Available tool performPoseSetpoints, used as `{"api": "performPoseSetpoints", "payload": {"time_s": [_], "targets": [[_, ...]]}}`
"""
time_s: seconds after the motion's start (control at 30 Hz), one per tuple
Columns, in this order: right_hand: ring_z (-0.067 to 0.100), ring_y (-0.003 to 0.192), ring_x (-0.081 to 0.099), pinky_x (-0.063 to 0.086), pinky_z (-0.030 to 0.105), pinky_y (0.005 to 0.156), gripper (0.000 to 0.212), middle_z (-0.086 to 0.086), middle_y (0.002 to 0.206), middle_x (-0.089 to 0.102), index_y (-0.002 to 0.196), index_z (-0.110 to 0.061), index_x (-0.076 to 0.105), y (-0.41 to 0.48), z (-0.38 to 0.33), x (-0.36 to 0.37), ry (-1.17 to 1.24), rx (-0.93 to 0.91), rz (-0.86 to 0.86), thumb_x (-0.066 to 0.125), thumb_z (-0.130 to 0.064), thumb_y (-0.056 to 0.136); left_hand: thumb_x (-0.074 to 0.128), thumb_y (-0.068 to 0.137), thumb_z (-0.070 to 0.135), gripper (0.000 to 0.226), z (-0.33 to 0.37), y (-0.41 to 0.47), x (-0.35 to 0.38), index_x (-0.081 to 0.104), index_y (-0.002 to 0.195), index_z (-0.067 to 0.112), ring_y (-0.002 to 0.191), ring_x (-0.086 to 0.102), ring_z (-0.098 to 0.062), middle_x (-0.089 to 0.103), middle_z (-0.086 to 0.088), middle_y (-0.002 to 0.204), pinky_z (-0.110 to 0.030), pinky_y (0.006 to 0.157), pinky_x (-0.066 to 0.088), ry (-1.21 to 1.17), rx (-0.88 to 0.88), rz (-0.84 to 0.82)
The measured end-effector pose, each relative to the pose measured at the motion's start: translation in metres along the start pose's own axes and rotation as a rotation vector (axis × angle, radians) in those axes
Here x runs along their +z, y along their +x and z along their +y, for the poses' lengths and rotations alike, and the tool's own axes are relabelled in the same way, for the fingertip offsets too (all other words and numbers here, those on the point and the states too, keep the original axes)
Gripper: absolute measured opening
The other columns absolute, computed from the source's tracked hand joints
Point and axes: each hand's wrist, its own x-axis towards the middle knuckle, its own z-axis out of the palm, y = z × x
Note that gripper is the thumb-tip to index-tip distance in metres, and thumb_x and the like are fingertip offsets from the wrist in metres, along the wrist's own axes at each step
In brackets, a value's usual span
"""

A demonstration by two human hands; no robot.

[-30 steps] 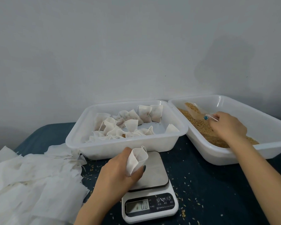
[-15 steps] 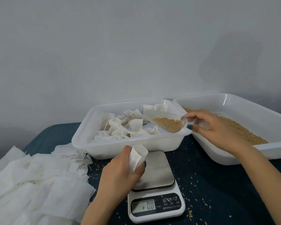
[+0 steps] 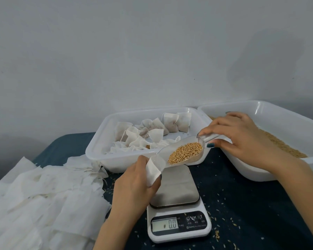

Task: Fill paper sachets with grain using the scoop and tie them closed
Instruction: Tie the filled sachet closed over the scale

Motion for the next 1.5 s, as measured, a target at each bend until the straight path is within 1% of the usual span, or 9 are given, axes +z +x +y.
{"api": "performPoseSetpoints", "payload": {"time_s": [0.1,0.27,0.37,0.47,0.53,0.63,0.8,1.1,1.5], "targets": [[0.014,0.099,0.061,0.027,0.045,0.107,0.032,-0.013,0.102,0.064,0.113,-0.036,0.070,0.003,-0.002,-0.002,-0.105,-0.035,0.014,0.071,-0.028,0.083,0.057,0.086,0.051,0.034,0.002,-0.001,0.001,0.030,0.095,0.033,0.069,0.036,-0.008,0.038,0.020,0.069,-0.018,0.051,0.023,-0.003,0.022,0.008],[0.022,0.099,0.065,0.031,0.051,0.105,0.034,-0.008,0.100,0.068,0.111,-0.032,0.072,0.008,-0.009,-0.007,-0.159,-0.092,0.019,0.078,-0.020,0.079,0.063,0.086,0.047,0.038,0.003,-0.001,0.000,0.028,0.097,0.034,0.068,0.039,-0.009,0.040,0.019,0.070,-0.029,0.055,0.030,-0.002,0.052,0.012],[0.023,0.100,0.065,0.029,0.050,0.107,0.033,-0.006,0.101,0.068,0.112,-0.031,0.073,0.010,-0.015,-0.010,-0.171,-0.117,0.016,0.077,-0.021,0.081,0.065,0.085,0.044,0.039,0.004,-0.001,0.000,0.029,0.097,0.035,0.064,0.040,-0.008,0.041,0.018,0.068,-0.028,0.052,0.031,-0.021,0.070,0.009],[0.025,0.098,0.065,0.029,0.051,0.107,0.031,-0.005,0.097,0.068,0.110,-0.029,0.073,0.012,-0.020,-0.014,-0.200,-0.156,0.034,0.076,-0.022,0.080,0.064,0.086,0.044,0.039,0.004,-0.001,0.000,0.027,0.097,0.036,0.063,0.040,-0.008,0.046,0.016,0.070,-0.020,0.049,0.028,-0.046,0.087,-0.014],[0.025,0.097,0.066,0.029,0.051,0.108,0.031,-0.006,0.096,0.068,0.109,-0.030,0.074,0.014,-0.023,-0.017,-0.232,-0.181,0.035,0.077,-0.023,0.080,0.064,0.087,0.044,0.041,0.004,-0.001,0.001,0.026,0.098,0.037,0.064,0.042,-0.010,0.050,0.014,0.074,-0.024,0.050,0.029,-0.063,0.082,-0.036],[0.025,0.096,0.066,0.030,0.053,0.108,0.029,-0.007,0.095,0.069,0.109,-0.030,0.074,0.015,-0.027,-0.021,-0.275,-0.211,0.035,0.077,-0.025,0.080,0.066,0.087,0.043,0.042,0.004,-0.001,0.001,0.026,0.100,0.038,0.065,0.043,-0.009,0.053,0.014,0.077,-0.015,0.050,0.029,-0.110,0.071,-0.055],[0.027,0.093,0.067,0.031,0.056,0.108,0.031,-0.005,0.093,0.070,0.107,-0.028,0.076,0.017,-0.033,-0.024,-0.292,-0.252,0.045,0.080,-0.022,0.078,0.066,0.087,0.042,0.039,0.006,-0.002,0.001,0.030,0.103,0.038,0.070,0.051,-0.011,0.058,0.012,0.081,-0.029,0.057,0.035,-0.171,0.056,-0.088],[0.029,0.090,0.068,0.034,0.059,0.104,0.032,-0.002,0.090,0.071,0.104,-0.026,0.077,0.019,-0.039,-0.027,-0.342,-0.304,0.064,0.085,-0.018,0.074,0.064,0.087,0.043,0.033,0.011,-0.003,0.000,0.044,0.110,0.030,0.076,0.059,-0.011,0.065,0.008,0.089,-0.028,0.063,0.044,-0.260,0.063,-0.118],[0.030,0.088,0.068,0.034,0.063,0.103,0.027,0.001,0.086,0.070,0.102,-0.022,0.079,0.021,-0.042,-0.036,-0.380,-0.337,0.099,0.079,-0.021,0.075,0.061,0.088,0.043,0.034,0.010,-0.003,-0.001,0.042,0.114,0.032,0.077,0.058,-0.011,0.064,0.010,0.090,-0.029,0.064,0.044,-0.270,0.070,-0.106]]}}
